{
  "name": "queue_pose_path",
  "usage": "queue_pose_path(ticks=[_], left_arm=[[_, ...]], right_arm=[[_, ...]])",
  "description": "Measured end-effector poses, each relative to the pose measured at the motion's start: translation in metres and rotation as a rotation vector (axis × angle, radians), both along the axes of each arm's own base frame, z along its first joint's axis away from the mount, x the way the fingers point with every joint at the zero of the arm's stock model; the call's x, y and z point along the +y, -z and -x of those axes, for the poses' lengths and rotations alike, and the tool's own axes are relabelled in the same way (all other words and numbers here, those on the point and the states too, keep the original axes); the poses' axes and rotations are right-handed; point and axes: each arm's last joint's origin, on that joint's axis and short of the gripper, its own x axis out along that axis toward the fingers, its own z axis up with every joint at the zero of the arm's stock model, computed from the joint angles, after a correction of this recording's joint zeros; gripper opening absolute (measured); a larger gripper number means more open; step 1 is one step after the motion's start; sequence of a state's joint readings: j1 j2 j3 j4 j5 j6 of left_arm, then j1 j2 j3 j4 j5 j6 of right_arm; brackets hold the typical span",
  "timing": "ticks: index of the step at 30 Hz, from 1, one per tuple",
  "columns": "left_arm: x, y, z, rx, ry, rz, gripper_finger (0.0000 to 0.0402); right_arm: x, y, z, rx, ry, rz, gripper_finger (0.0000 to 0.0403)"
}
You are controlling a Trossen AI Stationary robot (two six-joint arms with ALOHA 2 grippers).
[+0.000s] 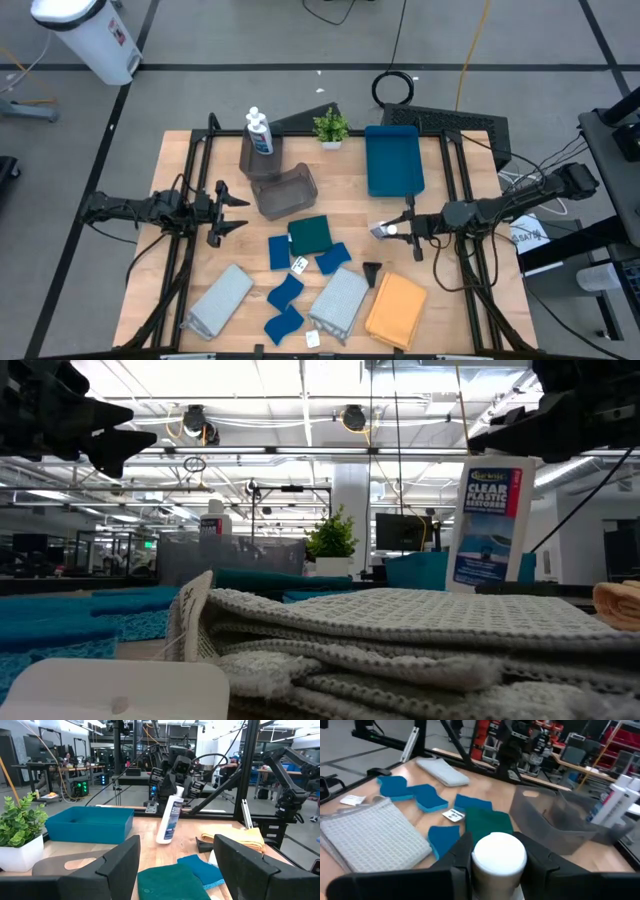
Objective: Pick & Place Kitchen Items
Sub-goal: Put the white restorer into the top black bin
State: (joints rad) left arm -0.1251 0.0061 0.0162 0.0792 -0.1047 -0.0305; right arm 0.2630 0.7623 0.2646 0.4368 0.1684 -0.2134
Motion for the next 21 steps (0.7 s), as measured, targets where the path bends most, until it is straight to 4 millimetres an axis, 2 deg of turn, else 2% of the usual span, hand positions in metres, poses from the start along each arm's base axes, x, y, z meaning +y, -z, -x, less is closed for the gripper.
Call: queue_pose_path(ticks=[5, 14, 21], left_arm=[[0.0000, 0.0000, 0.0000, 0.000, 0.000, 0.000, 0.0255], [0.0000, 0.0000, 0.0000, 0.000, 0.000, 0.000, 0.0255], [0.0000, 0.0000, 0.0000, 0.000, 0.000, 0.000, 0.0255]], right_arm=[[0.0034, 0.0023, -0.0049, 0.001, -0.147, -0.017, 0.0084], [-0.0012, 0.0037, -0.0076, 0.047, -0.164, -0.185, 0.0086], [-0.0035, 0.0058, -0.0089, 0.062, -0.137, -0.208, 0.0168]])
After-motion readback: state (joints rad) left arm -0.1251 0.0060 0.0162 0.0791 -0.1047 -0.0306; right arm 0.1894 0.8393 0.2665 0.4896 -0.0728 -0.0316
